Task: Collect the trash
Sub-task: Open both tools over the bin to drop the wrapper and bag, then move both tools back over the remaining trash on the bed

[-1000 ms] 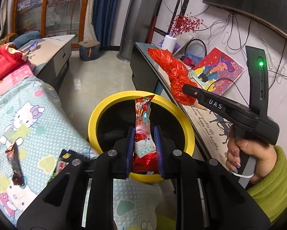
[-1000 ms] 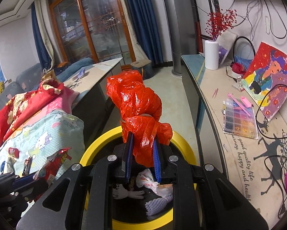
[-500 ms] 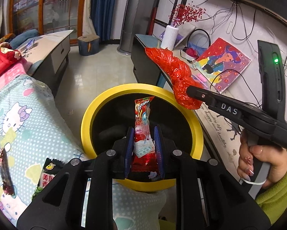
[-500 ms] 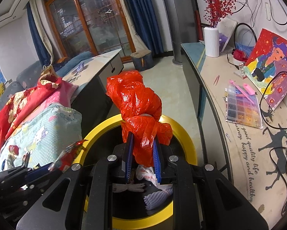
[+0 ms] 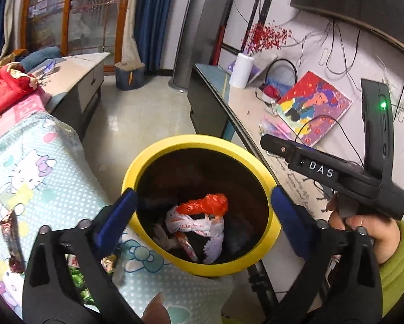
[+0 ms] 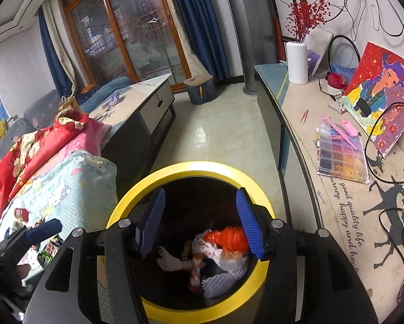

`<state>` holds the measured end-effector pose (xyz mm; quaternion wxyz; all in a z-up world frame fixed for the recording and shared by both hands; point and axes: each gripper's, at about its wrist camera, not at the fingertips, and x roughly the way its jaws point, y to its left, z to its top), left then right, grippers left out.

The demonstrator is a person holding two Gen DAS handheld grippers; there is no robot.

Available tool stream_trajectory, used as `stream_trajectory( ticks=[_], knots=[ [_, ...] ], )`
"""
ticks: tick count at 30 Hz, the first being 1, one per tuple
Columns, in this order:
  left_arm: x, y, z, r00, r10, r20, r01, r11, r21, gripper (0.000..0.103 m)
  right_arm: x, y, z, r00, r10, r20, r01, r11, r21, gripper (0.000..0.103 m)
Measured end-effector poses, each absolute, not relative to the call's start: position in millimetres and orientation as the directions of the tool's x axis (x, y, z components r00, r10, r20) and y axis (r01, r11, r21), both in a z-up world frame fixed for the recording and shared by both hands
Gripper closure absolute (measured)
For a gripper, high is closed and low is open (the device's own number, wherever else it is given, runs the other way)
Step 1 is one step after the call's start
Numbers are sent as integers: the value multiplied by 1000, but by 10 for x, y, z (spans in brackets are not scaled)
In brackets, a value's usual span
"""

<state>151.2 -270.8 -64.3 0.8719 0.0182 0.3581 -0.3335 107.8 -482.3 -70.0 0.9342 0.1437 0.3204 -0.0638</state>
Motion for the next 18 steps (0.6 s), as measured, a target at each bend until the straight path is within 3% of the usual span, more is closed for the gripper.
stream_trajectory(
  ticks=[8,18],
  knots=[
    [1421,-2514,-500,590,-548,-593,565,805,-181,11,1047,-4707,-595,805,-29,-593,199,954,223,41],
    [1415,-2207,-374,648,-517,-560,505,841,-191,11,1038,-4506,-488,817,-11,-577,164,963,215,41]
  ],
)
